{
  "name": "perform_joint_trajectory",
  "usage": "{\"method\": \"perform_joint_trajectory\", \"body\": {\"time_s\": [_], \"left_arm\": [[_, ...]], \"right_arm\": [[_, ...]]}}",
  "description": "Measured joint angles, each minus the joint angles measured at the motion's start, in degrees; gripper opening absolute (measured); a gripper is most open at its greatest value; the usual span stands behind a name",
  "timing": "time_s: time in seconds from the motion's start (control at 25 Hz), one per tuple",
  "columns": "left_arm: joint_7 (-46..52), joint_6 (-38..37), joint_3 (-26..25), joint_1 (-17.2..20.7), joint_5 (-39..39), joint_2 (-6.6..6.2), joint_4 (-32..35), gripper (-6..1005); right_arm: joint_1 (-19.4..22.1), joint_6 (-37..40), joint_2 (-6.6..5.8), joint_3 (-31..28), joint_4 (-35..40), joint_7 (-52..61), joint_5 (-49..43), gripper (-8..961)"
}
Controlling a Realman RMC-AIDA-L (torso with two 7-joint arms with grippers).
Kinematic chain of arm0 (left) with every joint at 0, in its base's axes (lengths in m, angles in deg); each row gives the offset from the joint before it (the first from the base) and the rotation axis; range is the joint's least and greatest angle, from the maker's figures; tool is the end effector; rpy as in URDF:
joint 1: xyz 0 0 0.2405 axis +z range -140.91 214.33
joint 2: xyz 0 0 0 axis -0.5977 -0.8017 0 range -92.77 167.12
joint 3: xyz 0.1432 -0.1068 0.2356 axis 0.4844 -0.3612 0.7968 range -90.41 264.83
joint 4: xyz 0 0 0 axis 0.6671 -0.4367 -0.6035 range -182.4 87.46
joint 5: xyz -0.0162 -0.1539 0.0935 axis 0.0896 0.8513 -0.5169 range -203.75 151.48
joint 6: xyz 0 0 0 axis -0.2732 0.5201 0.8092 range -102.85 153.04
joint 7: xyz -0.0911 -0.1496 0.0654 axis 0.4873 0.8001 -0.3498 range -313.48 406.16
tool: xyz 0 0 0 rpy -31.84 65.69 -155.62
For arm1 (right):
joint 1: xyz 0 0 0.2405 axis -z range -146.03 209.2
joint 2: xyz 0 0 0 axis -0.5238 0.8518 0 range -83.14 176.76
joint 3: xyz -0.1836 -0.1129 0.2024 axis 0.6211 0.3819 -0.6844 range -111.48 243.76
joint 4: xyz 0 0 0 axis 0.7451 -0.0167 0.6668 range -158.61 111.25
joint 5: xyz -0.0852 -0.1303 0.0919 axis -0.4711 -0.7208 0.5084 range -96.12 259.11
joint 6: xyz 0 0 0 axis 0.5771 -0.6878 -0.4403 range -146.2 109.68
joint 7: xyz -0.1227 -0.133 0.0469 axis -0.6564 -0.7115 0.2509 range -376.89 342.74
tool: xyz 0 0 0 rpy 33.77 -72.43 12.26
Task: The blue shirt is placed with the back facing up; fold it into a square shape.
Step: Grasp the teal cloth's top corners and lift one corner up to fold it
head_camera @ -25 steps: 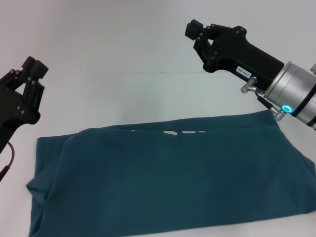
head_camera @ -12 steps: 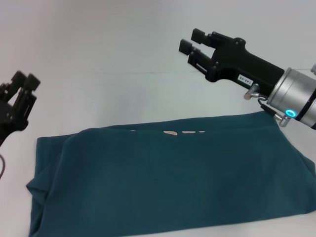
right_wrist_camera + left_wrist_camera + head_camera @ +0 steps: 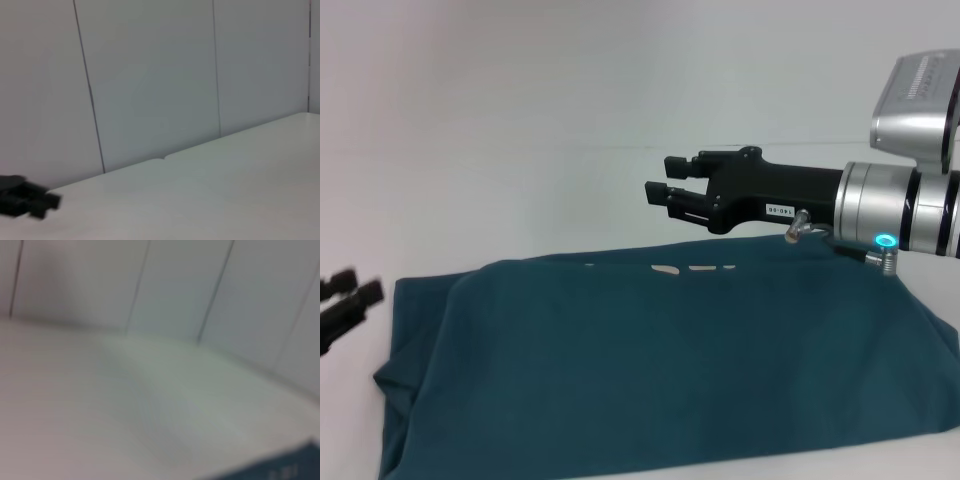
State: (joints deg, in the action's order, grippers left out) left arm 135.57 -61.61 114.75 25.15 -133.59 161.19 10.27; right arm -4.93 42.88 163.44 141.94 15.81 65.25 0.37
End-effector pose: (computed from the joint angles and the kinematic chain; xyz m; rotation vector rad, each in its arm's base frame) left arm -0.3369 0.2923 0.0202 -2.1421 -0.9126 -0.7325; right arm 0.1773 0.4121 -0.0768 -2.6119 0.4609 0.7337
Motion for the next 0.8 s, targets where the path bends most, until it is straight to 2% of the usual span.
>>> {"method": "perform_joint_trajectory", "body": {"time_s": [0.08, 0.16, 0.24, 0.36, 0.44, 0.56, 0.8], "left_arm": [[3.4, -2.1, -0.2, 0.8, -6.4, 0.11, 6.4, 423], [4.5, -3.5, -0.2, 1.3, -9.6, 0.14, 9.7, 416], [5.5, -4.8, -0.2, 1.5, -12.1, 0.14, 12.2, 409], [6.9, -7.8, -0.1, 1.6, -17.5, 0.17, 16.4, 395], [7.9, -9.1, 0.4, 1.5, -21.0, 0.26, 18.5, 384], [8.9, -10.8, 1.0, 1.1, -26.0, 0.30, 19.9, 383], [7.0, -12.0, 2.0, 1.5, -28.7, 0.37, 20.0, 394]], "right_arm": [[0.3, -0.3, 0.49, -0.5, 0.4, 0.7, -1.2, 514], [-0.1, -0.5, 0.65, -0.7, 0.4, 2.5, -2.9, 469], [-0.6, -0.5, 0.90, -0.7, 0.4, 4.5, -4.6, 466], [-1.1, -0.7, 1.90, -0.7, 0.5, 6.1, -6.8, 462], [-1.4, -1.3, 2.57, -0.5, 0.6, 6.3, -7.5, 507], [-2.3, -1.8, 3.19, 0.0, 0.3, 6.5, -7.9, 574], [-3.5, -3.0, 3.48, 2.3, 0.0, 9.1, -7.9, 565]]}}
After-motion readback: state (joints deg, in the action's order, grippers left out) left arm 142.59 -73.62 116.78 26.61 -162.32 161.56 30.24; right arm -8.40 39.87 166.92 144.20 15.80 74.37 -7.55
